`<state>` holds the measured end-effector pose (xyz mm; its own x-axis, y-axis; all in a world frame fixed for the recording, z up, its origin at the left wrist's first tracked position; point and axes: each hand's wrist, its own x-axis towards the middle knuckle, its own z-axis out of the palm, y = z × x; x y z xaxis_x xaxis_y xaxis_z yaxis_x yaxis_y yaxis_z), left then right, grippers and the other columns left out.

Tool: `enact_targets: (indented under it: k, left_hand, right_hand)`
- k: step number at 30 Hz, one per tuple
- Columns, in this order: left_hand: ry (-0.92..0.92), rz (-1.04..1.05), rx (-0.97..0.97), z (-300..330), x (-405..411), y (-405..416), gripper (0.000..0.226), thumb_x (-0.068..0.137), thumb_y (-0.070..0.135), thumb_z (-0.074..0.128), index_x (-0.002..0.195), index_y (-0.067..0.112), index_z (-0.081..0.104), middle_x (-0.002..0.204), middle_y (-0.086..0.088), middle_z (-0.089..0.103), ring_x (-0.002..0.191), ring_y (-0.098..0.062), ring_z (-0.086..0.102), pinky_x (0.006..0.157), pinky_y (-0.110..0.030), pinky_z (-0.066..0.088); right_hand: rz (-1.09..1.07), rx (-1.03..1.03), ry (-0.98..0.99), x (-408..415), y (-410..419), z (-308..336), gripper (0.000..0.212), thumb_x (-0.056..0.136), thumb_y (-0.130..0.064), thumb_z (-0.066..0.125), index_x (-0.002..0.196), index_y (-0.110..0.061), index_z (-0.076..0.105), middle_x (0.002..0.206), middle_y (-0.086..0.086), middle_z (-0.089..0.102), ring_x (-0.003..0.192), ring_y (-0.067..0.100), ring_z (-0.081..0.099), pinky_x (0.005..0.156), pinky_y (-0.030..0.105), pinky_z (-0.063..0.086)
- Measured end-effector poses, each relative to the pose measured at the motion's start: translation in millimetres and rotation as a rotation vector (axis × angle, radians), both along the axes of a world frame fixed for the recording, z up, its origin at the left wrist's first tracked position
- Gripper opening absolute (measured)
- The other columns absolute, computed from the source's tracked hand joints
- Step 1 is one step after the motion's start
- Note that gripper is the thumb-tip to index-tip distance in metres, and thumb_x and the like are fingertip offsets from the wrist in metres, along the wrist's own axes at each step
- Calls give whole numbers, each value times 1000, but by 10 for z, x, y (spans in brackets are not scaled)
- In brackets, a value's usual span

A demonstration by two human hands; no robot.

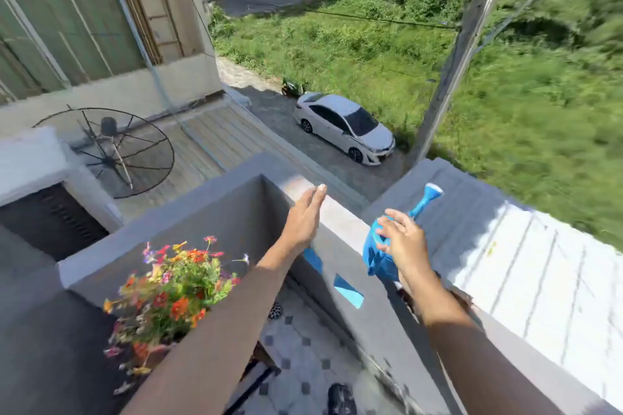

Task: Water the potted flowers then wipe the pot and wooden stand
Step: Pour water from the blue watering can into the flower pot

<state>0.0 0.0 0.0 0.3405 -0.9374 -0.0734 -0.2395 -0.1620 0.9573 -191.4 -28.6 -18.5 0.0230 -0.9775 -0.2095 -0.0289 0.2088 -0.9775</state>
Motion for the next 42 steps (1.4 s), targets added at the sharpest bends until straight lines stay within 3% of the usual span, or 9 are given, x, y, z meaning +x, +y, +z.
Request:
enact_targets:
  k: [7, 10, 13, 20, 30, 33, 35, 39, 42]
  left_hand:
    - [30, -160, 149, -737, -552, -714, 66, 92, 60, 40, 131, 10, 56, 136, -8, 59, 125, -21, 54, 113, -42, 35]
    - [106, -210, 235, -1060, -681, -981, 70, 87, 66, 42, 138, 18, 52, 143, 1, 54, 131, -16, 49, 116, -43, 32]
    - [142, -299, 311, -1306, -780, -1141, 62, 94, 59, 39, 143, 23, 48, 149, 6, 49, 137, -12, 43, 118, -43, 28]
    - [144, -279, 269, -1454, -897, -1190, 45, 93, 53, 49, 123, 22, 61, 119, 2, 69, 112, -15, 64, 103, -39, 47]
    - [89, 23, 171, -1275, -466, -305, 35, 90, 53, 59, 107, 23, 63, 102, 8, 72, 95, -7, 66, 85, -25, 50]
    - [139, 148, 87, -1126, -328, 101, 22, 93, 33, 64, 106, 15, 62, 101, 6, 71, 91, -1, 65, 79, -10, 46]
    - [179, 199, 39, -1065, -202, 361, 27, 93, 30, 64, 114, 13, 60, 111, 1, 70, 103, -8, 65, 86, -15, 48]
    - [199, 268, -37, -829, 17, 909, 55, 86, 55, 61, 131, 25, 55, 124, 0, 66, 115, -17, 62, 98, -38, 48]
    - [170, 308, -104, -600, 120, 1311, 46, 85, 54, 54, 124, 31, 57, 113, 4, 68, 104, -14, 64, 86, -30, 50]
  right_hand:
    - [-275, 188, 53, -333, -402, -452, 28, 93, -17, 58, 121, -12, 58, 118, 10, 66, 94, 17, 61, 85, 35, 51]
    - [-206, 348, 66, -356, -567, -571, 29, 95, -26, 55, 121, -14, 61, 109, 13, 66, 96, 27, 62, 95, 43, 52]
    - [-117, 409, -4, -344, -715, -666, 25, 94, -28, 56, 116, -18, 63, 101, 5, 68, 91, 17, 65, 91, 38, 53]
    - [96, 384, 14, -317, -979, -546, 16, 91, -13, 61, 107, -14, 63, 98, 4, 72, 83, 16, 72, 90, 40, 57]
    - [499, 126, 504, 183, -639, -117, 15, 86, -21, 64, 98, -12, 58, 78, 4, 65, 68, 18, 64, 73, 34, 53]
    - [601, -1, 610, 379, -402, 91, 21, 85, -22, 64, 103, -11, 62, 88, 10, 68, 80, 29, 68, 76, 39, 56]
    - [671, -86, 645, 514, -203, 264, 23, 84, -25, 64, 105, -16, 63, 88, 8, 69, 79, 28, 70, 74, 39, 58]
    - [790, -236, 651, 810, 274, 627, 22, 91, -17, 56, 111, -20, 63, 76, 1, 64, 56, 16, 67, 49, 19, 55]
    - [874, -325, 702, 1022, 640, 856, 17, 91, -24, 48, 97, -13, 60, 76, 6, 61, 61, 30, 68, 48, 38, 59]
